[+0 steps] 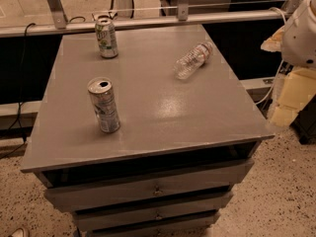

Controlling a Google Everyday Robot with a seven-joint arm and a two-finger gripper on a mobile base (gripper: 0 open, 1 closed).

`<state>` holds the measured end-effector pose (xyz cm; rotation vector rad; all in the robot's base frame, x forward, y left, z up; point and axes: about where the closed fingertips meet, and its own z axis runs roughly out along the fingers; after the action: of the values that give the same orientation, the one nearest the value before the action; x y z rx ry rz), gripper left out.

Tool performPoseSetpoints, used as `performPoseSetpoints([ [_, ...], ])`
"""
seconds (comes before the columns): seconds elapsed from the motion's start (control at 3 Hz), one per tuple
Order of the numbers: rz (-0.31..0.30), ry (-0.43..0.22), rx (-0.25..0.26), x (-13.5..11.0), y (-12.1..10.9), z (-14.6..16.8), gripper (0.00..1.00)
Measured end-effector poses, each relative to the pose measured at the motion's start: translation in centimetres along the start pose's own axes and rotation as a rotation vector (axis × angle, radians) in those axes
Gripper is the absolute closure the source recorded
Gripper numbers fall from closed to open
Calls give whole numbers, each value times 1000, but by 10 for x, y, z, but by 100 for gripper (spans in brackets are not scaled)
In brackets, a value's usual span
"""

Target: Pick water bottle

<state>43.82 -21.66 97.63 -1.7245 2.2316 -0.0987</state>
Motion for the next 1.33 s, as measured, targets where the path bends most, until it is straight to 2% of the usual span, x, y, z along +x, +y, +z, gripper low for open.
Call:
performPoseSetpoints([
  [0.33, 0, 0, 0, 0, 0, 0, 0],
  [0.67, -43, -77, 6, -10, -15, 14, 0],
  [1.0, -98, -180, 17, -21, -48, 44, 0],
  [1.33, -171, -278, 27, -34, -92, 78, 0],
])
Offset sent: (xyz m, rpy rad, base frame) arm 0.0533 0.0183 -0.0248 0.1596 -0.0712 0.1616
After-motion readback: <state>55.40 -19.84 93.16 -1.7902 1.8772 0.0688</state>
